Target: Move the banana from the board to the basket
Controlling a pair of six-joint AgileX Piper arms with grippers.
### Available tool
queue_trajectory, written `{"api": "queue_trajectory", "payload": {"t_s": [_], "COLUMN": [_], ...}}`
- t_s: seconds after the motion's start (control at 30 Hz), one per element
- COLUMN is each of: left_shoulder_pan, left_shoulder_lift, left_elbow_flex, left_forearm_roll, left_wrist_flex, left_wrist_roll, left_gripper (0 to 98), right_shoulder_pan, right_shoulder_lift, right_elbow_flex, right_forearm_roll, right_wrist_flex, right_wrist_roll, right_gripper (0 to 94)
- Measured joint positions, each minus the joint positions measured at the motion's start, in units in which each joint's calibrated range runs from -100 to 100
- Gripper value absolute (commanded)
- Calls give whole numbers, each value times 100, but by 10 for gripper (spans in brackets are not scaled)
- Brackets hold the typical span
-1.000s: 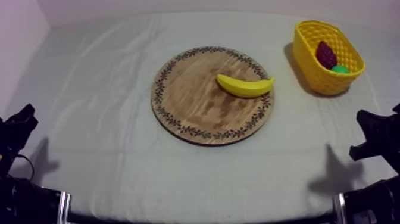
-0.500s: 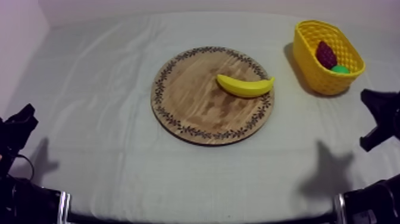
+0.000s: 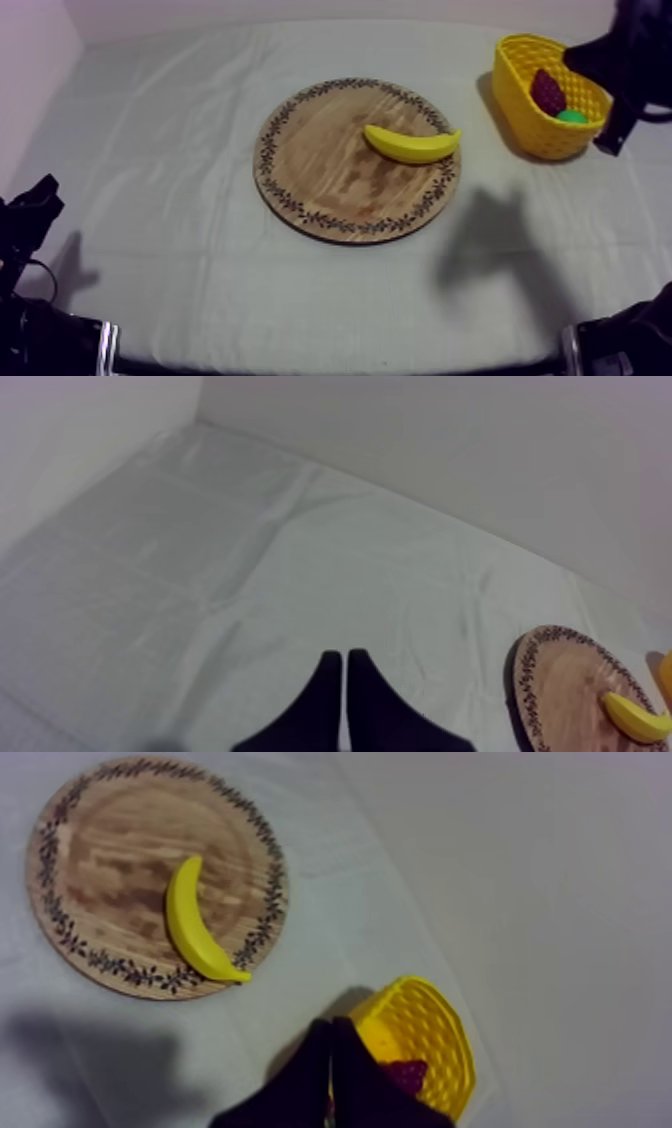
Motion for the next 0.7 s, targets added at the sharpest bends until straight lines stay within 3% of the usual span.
{"api": "queue_trajectory", "payload": {"t_s": [0.43,0.7], "left_shoulder_pan": [0,0], "left_shoulder_lift": [0,0], "left_elbow_flex": [0,0], "left_forearm_roll": [0,0], "left_wrist_flex": [0,0], "left_wrist_roll": [0,0], "left_gripper": [1,1], "right_shoulder_pan": [-468,-735], "right_shoulder_lift": [2240,3115], "right_elbow_flex": [-2073,-2758], "right_forearm_roll": [456,639], "right_wrist_flex": [1305,1735], "right_wrist_roll": [500,478], "right_gripper": [7,7]}}
